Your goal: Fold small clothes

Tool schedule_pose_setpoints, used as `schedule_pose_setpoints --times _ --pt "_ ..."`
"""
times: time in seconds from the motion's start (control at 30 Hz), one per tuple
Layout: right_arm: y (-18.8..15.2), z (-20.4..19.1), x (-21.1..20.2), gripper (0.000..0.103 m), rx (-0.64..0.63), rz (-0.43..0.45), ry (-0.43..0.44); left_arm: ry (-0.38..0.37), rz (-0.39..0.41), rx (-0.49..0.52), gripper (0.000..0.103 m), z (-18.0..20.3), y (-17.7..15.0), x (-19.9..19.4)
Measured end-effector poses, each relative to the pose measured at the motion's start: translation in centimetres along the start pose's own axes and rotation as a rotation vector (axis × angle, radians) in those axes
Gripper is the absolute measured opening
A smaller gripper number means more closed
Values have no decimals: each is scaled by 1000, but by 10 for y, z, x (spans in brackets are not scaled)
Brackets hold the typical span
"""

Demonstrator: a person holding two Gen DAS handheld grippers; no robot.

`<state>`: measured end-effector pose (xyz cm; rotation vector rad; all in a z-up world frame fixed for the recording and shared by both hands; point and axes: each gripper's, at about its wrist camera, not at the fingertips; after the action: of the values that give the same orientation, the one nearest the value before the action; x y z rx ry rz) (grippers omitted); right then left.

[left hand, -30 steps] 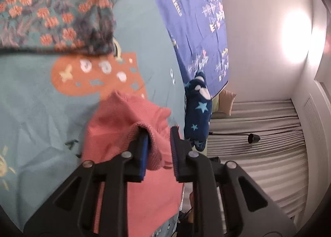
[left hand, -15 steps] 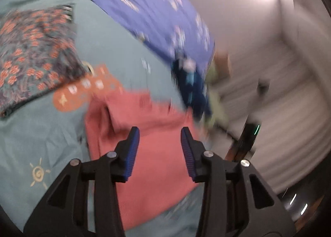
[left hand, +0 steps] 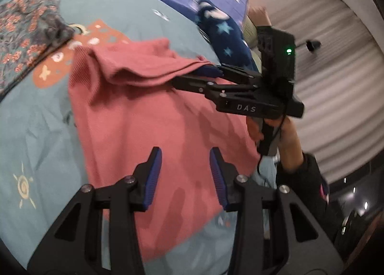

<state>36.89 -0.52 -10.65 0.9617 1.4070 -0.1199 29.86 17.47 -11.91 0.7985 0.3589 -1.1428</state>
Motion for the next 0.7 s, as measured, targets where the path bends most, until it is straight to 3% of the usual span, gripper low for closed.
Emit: schedule_pose_setpoints --times 0.13,0.27,0.47,0.57,0.7 --pt "28 23 -8 56 124 128 -75 11 111 -99 54 -18 16 -5" --pt "30 47 -32 56 209 221 -133 60 190 -150 55 -36 18 -20" --pt "-14 34 -63 58 129 194 -132 81 126 -252 56 -71 -17 -41" --pt "-45 17 -79 63 117 193 -56 28 99 -315 56 -84 -33 -39" --pt "-73 2 -95 70 139 181 42 -181 130 -446 56 -107 -49 -24"
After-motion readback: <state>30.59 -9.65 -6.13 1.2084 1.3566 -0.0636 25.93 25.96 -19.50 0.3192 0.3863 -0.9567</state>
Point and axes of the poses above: each gripper's, at about its wrist camera, not at the fingertips, and x roughly the way its jaws point, z to its right, y to its top, and after that the axes turned 3 degrees about y, right-handed
